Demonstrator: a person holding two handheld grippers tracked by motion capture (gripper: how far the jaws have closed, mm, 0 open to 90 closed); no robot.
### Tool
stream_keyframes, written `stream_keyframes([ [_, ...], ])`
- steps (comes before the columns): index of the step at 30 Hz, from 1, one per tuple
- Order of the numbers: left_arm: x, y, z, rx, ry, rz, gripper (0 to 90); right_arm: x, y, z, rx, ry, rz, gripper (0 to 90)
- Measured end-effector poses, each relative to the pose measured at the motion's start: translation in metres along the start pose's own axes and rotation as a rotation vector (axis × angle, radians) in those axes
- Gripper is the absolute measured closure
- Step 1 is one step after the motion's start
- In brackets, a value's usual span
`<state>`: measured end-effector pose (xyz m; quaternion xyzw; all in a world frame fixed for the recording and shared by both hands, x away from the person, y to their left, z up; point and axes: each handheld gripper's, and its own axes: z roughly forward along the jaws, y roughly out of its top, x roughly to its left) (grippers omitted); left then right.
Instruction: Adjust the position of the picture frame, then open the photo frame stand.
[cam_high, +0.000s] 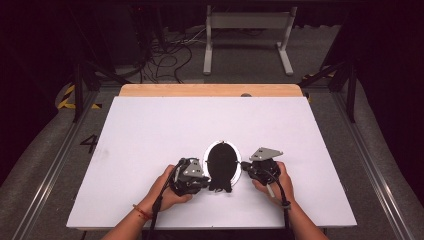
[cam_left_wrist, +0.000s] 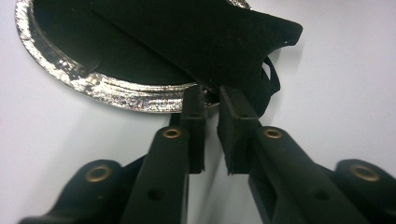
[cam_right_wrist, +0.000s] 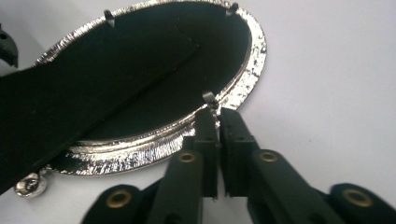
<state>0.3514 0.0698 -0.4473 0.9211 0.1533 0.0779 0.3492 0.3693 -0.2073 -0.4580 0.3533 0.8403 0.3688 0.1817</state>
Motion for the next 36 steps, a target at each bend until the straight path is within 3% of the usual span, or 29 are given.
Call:
stream_keyframes([
  [2, -0.003, 0.002, -0.007, -0.001, 0.049, 0.041, 69.4, -0.001, 0.001, -0.005, -0.031, 0.025, 0.004, 84.5],
  [5, -0.002, 0.003, -0.015, -0.03, 0.066, 0.035, 60.8, -0.001, 0.006, -0.017, -0.057, 0.039, -0.019, 81.3],
  [7, -0.001, -0.001, -0.026, -0.08, 0.112, 0.003, 50.2, 0.002, 0.009, -0.025, -0.079, 0.067, -0.034, 78.4],
  [12, -0.005, -0.016, -0.04, -0.101, 0.153, 0.023, 38.8, 0.009, 0.006, -0.03, -0.044, 0.091, -0.071, 70.8],
  [13, -0.005, -0.024, -0.047, -0.115, 0.181, -0.005, 36.3, 0.01, 0.004, -0.031, -0.028, 0.09, -0.08, 69.3],
  [15, -0.004, -0.031, -0.052, -0.137, 0.192, -0.035, 32.8, 0.011, -0.001, -0.036, -0.021, 0.086, -0.083, 66.9],
  [17, -0.003, -0.043, -0.055, -0.155, 0.196, -0.088, 30.0, 0.009, -0.005, -0.042, -0.04, 0.109, -0.045, 64.0],
  [23, 0.001, -0.071, -0.063, -0.149, 0.221, -0.155, 21.9, 0.008, -0.014, -0.053, -0.054, 0.112, -0.026, 58.5],
  [27, 0.006, -0.089, -0.068, -0.195, 0.265, -0.217, 20.2, 0.007, -0.019, -0.055, -0.05, 0.127, -0.02, 59.3],
  [31, 0.008, -0.096, -0.072, -0.215, 0.266, -0.251, 17.2, 0.008, -0.021, -0.055, -0.034, 0.141, -0.017, 62.7],
  [33, 0.01, -0.098, -0.068, -0.189, 0.275, -0.235, 16.3, 0.011, -0.021, -0.057, -0.031, 0.162, -0.026, 69.2],
  [36, 0.012, -0.098, -0.068, -0.2, 0.264, -0.242, 16.1, 0.013, -0.021, -0.058, -0.034, 0.171, -0.027, 70.2],
])
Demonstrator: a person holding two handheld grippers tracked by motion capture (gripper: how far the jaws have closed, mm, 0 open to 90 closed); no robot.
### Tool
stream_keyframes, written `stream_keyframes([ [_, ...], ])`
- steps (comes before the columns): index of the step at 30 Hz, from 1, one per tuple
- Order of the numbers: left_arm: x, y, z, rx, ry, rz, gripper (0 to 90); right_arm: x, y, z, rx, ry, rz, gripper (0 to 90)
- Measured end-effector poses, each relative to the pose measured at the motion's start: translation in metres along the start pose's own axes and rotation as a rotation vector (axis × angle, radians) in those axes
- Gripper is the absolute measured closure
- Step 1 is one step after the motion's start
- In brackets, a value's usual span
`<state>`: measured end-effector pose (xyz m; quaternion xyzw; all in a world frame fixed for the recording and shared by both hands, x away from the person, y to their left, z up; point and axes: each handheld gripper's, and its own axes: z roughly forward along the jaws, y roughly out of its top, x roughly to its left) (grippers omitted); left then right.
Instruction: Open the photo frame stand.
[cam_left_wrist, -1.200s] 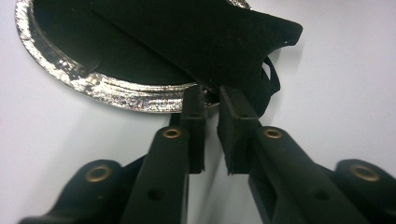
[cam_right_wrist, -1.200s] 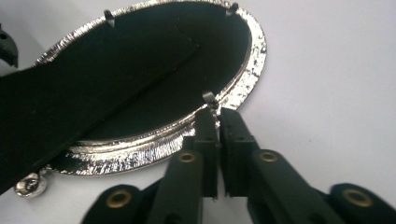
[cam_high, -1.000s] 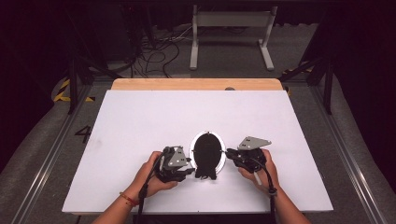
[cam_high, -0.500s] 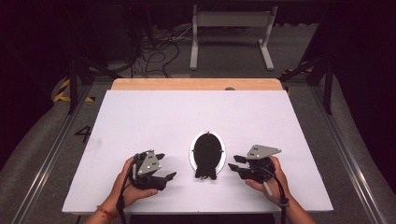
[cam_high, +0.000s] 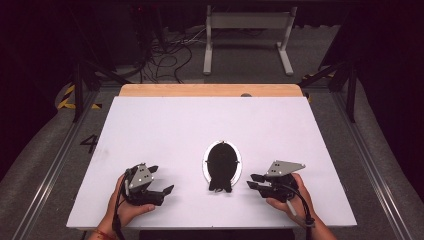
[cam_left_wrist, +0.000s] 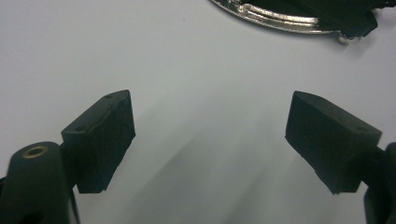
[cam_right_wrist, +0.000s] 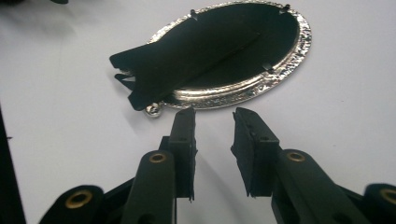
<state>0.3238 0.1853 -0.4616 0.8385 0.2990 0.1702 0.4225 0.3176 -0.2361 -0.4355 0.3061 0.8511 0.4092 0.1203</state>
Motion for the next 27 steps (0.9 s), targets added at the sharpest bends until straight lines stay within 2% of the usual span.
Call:
stream_keyframes([
  [4, -0.002, 0.001, -0.001, -0.001, 0.013, 0.016, 15.8, 0.006, 0.002, 0.003, 0.024, 0.008, -0.02, 71.5],
  [11, -0.002, 0.006, 0.002, 0.002, 0.003, 0.024, 15.5, 0.021, 0.001, 0.02, 0.085, 0.034, -0.043, 72.7],
  [14, -0.005, 0.006, 0.004, 0.021, 0.013, 0.051, 15.7, 0.028, 0.001, 0.026, 0.103, 0.043, -0.064, 72.7],
  [18, -0.006, 0.005, 0.005, 0.031, 0.004, 0.057, 15.7, 0.035, 0.002, 0.033, 0.126, 0.039, -0.094, 73.1],
  [24, -0.004, 0.005, 0.004, 0.009, 0.022, 0.045, 16.2, 0.034, 0.006, 0.038, 0.127, 0.05, -0.096, 72.9],
  [27, -0.005, 0.003, 0.003, 0.02, 0.022, 0.044, 16.2, 0.035, 0.008, 0.04, 0.137, 0.057, -0.107, 71.3],
])
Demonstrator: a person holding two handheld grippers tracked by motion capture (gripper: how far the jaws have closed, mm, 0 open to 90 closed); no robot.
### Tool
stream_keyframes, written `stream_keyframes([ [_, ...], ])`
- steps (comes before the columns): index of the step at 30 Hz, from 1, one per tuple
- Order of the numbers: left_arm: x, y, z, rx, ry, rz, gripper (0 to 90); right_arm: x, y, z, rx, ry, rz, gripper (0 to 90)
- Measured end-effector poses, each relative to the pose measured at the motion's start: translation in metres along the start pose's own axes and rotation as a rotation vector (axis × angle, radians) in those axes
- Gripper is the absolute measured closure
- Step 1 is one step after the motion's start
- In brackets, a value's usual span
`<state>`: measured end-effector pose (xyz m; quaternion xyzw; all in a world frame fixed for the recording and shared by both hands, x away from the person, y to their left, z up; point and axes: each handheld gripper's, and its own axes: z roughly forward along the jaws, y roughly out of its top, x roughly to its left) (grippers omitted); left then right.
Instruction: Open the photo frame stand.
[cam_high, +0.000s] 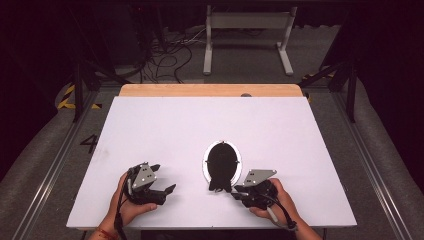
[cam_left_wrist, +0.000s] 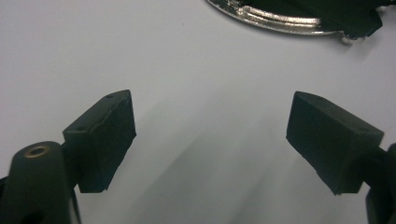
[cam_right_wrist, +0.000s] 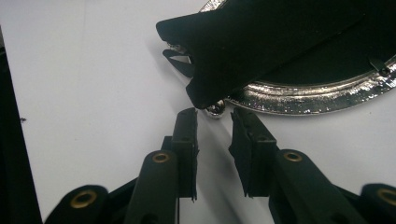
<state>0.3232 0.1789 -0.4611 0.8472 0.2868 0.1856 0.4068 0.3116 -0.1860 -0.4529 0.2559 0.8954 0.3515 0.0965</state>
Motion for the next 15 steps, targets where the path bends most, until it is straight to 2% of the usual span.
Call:
stream_keyframes([
  [5, -0.002, -0.002, 0.0, 0.014, -0.008, -0.001, 16.2, 0.002, 0.005, 0.002, 0.029, 0.0, -0.025, 70.8],
  [15, -0.002, -0.006, -0.003, 0.025, -0.007, -0.011, 16.2, 0.001, 0.011, 0.005, 0.047, 0.012, -0.007, 70.2],
])
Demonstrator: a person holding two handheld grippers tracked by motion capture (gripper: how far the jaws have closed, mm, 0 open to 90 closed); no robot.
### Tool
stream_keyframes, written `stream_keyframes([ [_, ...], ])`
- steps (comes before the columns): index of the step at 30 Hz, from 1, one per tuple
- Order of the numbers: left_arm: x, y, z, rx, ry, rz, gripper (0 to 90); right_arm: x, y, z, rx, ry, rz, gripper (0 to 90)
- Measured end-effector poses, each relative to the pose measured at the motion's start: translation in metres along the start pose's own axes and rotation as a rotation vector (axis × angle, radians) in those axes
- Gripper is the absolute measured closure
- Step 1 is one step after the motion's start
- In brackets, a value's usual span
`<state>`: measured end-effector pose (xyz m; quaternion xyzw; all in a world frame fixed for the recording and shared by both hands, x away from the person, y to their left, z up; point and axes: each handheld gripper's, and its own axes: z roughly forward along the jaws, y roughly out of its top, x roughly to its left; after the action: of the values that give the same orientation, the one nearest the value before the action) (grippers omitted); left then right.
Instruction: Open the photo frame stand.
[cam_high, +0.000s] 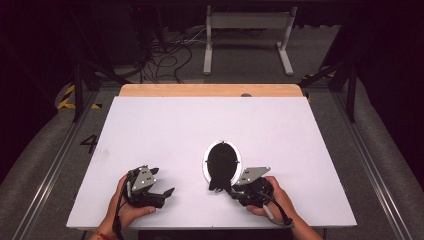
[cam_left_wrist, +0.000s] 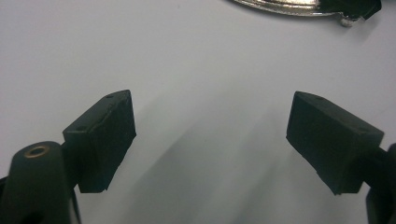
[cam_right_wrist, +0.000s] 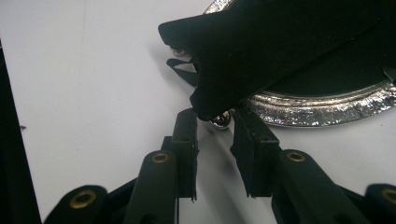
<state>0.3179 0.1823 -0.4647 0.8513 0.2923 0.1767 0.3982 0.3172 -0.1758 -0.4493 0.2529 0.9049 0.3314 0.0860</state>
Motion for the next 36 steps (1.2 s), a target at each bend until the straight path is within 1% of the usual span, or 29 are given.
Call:
stream_keyframes([
  [3, 0.0, -0.001, -0.001, 0.002, 0.001, -0.004, 16.1, 0.0, 0.0, 0.0, -0.003, 0.0, 0.008, 69.2],
  [4, -0.001, -0.002, -0.001, 0.005, 0.0, -0.008, 16.1, 0.0, 0.0, 0.001, -0.011, 0.011, 0.022, 67.7],
  [5, -0.001, -0.002, -0.001, 0.006, 0.0, -0.008, 16.2, -0.001, 0.0, 0.001, -0.02, 0.016, 0.026, 67.7],
  [9, 0.0, -0.003, -0.002, 0.009, 0.003, -0.002, 16.2, -0.005, -0.001, 0.002, -0.042, 0.048, 0.068, 67.2],
  [10, -0.001, -0.003, -0.002, 0.014, 0.016, -0.001, 16.2, -0.006, -0.002, 0.002, -0.048, 0.053, 0.077, 67.8],
  [15, 0.0, -0.004, -0.002, 0.018, 0.018, -0.001, 16.5, -0.007, -0.003, 0.003, -0.067, 0.066, 0.097, 68.4],
  [18, 0.0, -0.004, -0.002, 0.02, 0.016, -0.005, 16.5, -0.011, -0.005, 0.002, -0.094, 0.105, 0.136, 66.7],
  [19, 0.0, -0.004, -0.001, 0.023, 0.017, 0.002, 16.5, -0.012, -0.006, 0.002, -0.1, 0.112, 0.144, 65.8],
  [20, 0.0, -0.004, -0.001, 0.026, 0.016, -0.002, 16.5, -0.013, -0.006, 0.002, -0.104, 0.119, 0.155, 63.8],
  [22, -0.001, -0.003, -0.001, 0.03, 0.021, 0.005, 16.5, -0.016, -0.007, 0.003, -0.117, 0.146, 0.176, 59.8],
  [25, -0.002, -0.003, 0.0, 0.031, 0.017, 0.006, 16.5, -0.018, -0.008, 0.003, -0.134, 0.165, 0.193, 52.9],
  [27, -0.002, -0.003, 0.0, 0.036, 0.019, 0.014, 16.5, -0.021, -0.009, 0.003, -0.147, 0.19, 0.214, 51.7],
  [29, -0.003, -0.003, 0.001, 0.039, 0.016, 0.014, 16.6, -0.024, -0.009, 0.003, -0.164, 0.21, 0.238, 50.4],
  [30, -0.003, -0.003, 0.002, 0.041, 0.014, 0.019, 16.5, -0.025, -0.01, 0.003, -0.17, 0.211, 0.253, 49.7],
  [33, -0.004, -0.002, 0.002, 0.04, 0.007, 0.024, 16.4, -0.029, -0.01, 0.004, -0.189, 0.238, 0.308, 50.1],
  [35, -0.005, -0.002, 0.003, 0.033, -0.008, 0.024, 16.4, -0.033, -0.01, 0.005, -0.213, 0.267, 0.353, 52.2],
  [36, -0.006, -0.001, 0.003, 0.034, -0.01, 0.031, 16.3, -0.035, -0.011, 0.006, -0.224, 0.281, 0.38, 53.0],
])
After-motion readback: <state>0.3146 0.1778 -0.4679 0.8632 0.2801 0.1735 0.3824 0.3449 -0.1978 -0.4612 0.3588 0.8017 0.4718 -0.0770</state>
